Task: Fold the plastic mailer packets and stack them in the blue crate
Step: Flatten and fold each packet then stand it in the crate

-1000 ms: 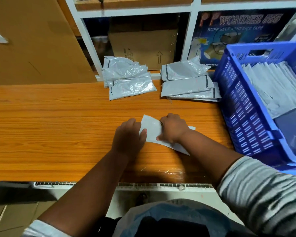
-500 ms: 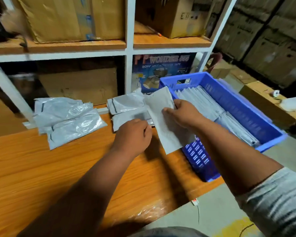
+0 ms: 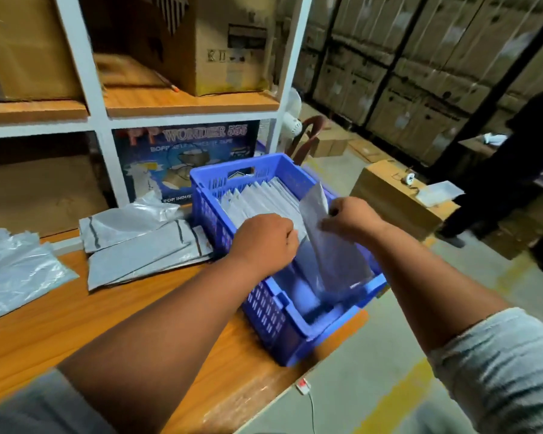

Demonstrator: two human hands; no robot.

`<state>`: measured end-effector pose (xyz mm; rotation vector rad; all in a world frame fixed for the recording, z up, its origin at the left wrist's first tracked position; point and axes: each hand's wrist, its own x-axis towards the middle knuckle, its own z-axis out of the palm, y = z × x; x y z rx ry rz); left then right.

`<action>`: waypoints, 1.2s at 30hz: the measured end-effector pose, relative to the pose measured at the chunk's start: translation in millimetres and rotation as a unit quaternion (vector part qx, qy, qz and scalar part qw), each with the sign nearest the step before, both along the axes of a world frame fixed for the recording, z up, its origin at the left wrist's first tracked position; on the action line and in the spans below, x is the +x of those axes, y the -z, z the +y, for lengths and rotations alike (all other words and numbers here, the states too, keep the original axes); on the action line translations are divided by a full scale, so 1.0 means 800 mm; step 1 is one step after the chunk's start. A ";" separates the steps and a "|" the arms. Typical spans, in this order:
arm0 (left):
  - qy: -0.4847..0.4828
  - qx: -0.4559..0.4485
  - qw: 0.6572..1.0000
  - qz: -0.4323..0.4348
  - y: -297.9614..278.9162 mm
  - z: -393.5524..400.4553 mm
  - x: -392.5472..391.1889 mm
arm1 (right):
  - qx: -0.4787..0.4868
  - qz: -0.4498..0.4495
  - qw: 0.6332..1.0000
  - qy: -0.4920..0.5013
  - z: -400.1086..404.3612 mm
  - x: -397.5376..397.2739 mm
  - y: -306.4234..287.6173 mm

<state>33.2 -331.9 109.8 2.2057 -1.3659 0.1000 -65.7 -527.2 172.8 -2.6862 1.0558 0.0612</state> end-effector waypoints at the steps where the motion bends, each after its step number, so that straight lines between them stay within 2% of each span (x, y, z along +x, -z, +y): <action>1: -0.014 0.030 0.999 0.018 0.005 -0.011 -0.003 | -0.010 0.061 0.998 -0.027 -0.009 -0.002 0.013; 3: -0.042 0.095 0.993 0.047 0.015 -0.026 -0.005 | -0.030 0.153 0.984 -0.082 -0.018 -0.003 0.042; 6: -0.066 0.171 0.982 0.050 0.022 -0.036 -0.002 | -0.052 0.222 0.965 -0.130 -0.026 0.004 0.084; 11: -0.077 0.191 0.978 0.035 0.023 -0.038 -0.002 | -0.150 0.241 0.943 -0.173 -0.034 0.014 0.118; 14: -0.086 0.186 0.978 0.041 0.024 -0.037 -0.002 | -0.252 0.175 0.916 -0.259 -0.042 0.009 0.113; 15: -0.090 0.182 0.978 0.043 0.023 -0.036 -0.002 | -0.290 0.137 0.892 -0.317 -0.048 0.008 0.111; 17: -0.094 0.177 0.979 0.041 0.021 -0.036 -0.004 | -0.335 0.085 0.812 -0.471 -0.058 0.009 0.102; 18: -0.095 0.175 0.979 0.039 0.020 -0.036 -0.004 | -0.332 0.086 0.766 -0.544 -0.062 0.011 0.100; 20: -0.092 0.171 0.980 0.035 0.018 -0.035 -0.006 | -0.316 0.163 0.694 -0.626 -0.065 0.014 0.105; 23: -0.085 0.162 0.982 0.039 0.019 -0.032 -0.005 | -0.338 0.335 0.657 -0.585 -0.068 0.008 0.133; 24: -0.080 0.157 0.984 0.041 0.021 -0.031 -0.005 | -0.358 0.367 0.648 -0.563 -0.073 0.001 0.147; 32: -0.075 0.141 0.986 0.045 0.026 -0.032 -0.002 | -0.423 0.415 0.608 -0.529 -0.059 0.002 0.162; 34: -0.081 0.126 0.988 0.048 0.026 -0.030 -0.002 | -0.412 0.418 0.613 -0.529 -0.055 0.003 0.158; 36: -0.077 0.097 0.991 0.054 0.025 -0.028 0.000 | -0.377 0.407 0.645 -0.526 -0.050 0.005 0.144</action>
